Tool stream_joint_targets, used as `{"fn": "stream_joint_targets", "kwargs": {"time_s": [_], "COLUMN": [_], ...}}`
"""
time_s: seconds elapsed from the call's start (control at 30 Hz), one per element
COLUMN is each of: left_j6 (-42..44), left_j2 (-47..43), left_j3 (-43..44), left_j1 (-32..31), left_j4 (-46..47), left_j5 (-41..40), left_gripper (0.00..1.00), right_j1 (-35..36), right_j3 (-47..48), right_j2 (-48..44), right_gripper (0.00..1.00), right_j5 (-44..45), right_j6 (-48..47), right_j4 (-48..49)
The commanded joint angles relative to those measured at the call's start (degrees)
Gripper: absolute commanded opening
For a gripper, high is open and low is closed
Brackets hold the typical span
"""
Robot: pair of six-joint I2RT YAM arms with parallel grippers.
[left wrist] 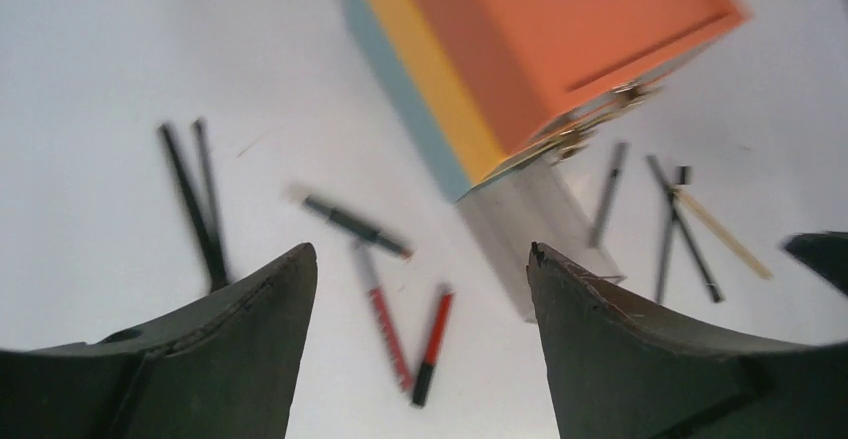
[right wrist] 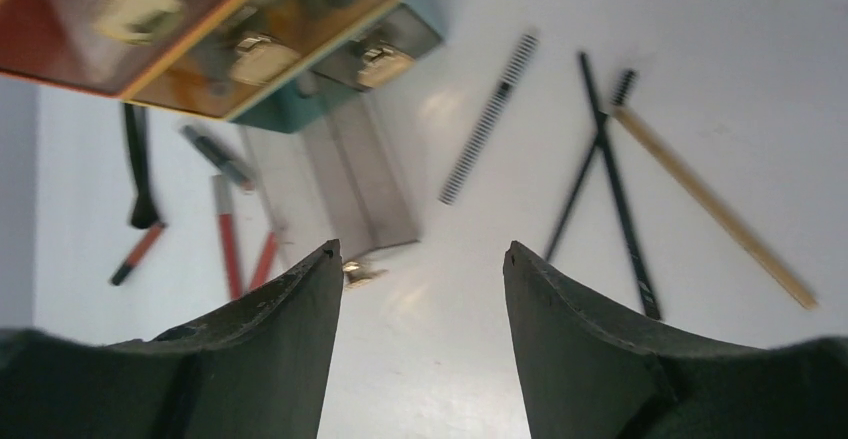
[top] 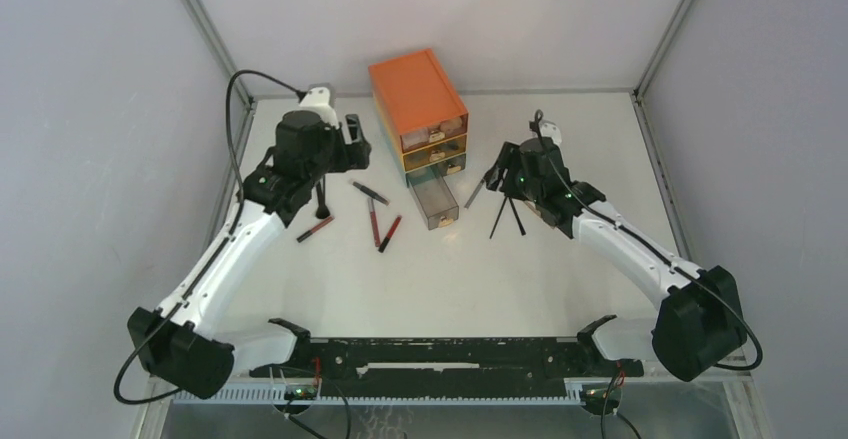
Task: Organize the makeup
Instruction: Pick up the makeup brush from the center of the board.
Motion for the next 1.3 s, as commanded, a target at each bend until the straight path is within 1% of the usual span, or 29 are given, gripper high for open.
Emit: {"fn": "stream_joint_targets", "kwargs": {"time_s": [0.0,0.1,0.2,0.33,0.43,0.57,0.7,0.77,0.87,0.93,1.27], "left_j6": [-4.11,-8.29,-9.79,-8.52,-6.70,-5.78,-4.34,-3.53,-2.96,-2.48,-1.81], "left_j2": [-1.60,1.05,6.59,16.65,25.59,31.55,37.26,39.71,42.18,43.75,47.11], "left_j3": [-7.00,-8.98,-7.13,-1.51,4.32,7.20,11.55,13.52,15.02,16.28,19.40], "left_j1": [6.44,12.18,15.26,18.11,19.68,21.32,22.27,22.70,23.92,24.23,24.98], "left_j4": [-8.11,-9.75,-10.38,-10.36,-11.41,-8.42,-9.28,-10.44,-9.99,-10.57,-13.69], "left_j5": [-5.16,-4.76,-6.58,-9.90,-10.84,-7.18,-6.49,-7.50,-4.98,-4.79,-3.00], "left_gripper": [0.80,0.74,0.69,0.63,0.62,0.61,0.57,0.55,0.53,0.52,0.49], "right_j1": [-2.53,-3.44,-3.90,-4.11,-4.15,-4.25,-4.68,-5.14,-5.99,-6.23,-6.61], "right_j3": [-3.57,-4.32,-4.33,-4.33,-4.33,-4.35,-4.68,-5.21,-5.58,-5.93,-6.73], "right_j2": [-2.82,-1.62,-0.10,0.87,1.27,0.88,-0.61,-1.47,-1.92,-2.13,-2.44], "right_gripper": [0.68,0.68,0.68,0.68,0.68,0.68,0.68,0.68,0.68,0.68,0.68], "right_j5": [-0.55,-2.57,-5.19,-8.29,-10.36,-11.61,-11.45,-11.62,-12.57,-12.94,-13.22], "right_j6": [-2.05,-2.66,-2.88,-2.86,-3.13,-4.37,-5.40,-5.71,-5.96,-6.27,-4.56], "right_j4": [1.52,2.48,4.10,5.57,5.49,4.17,2.84,2.67,2.01,2.07,2.81]}}
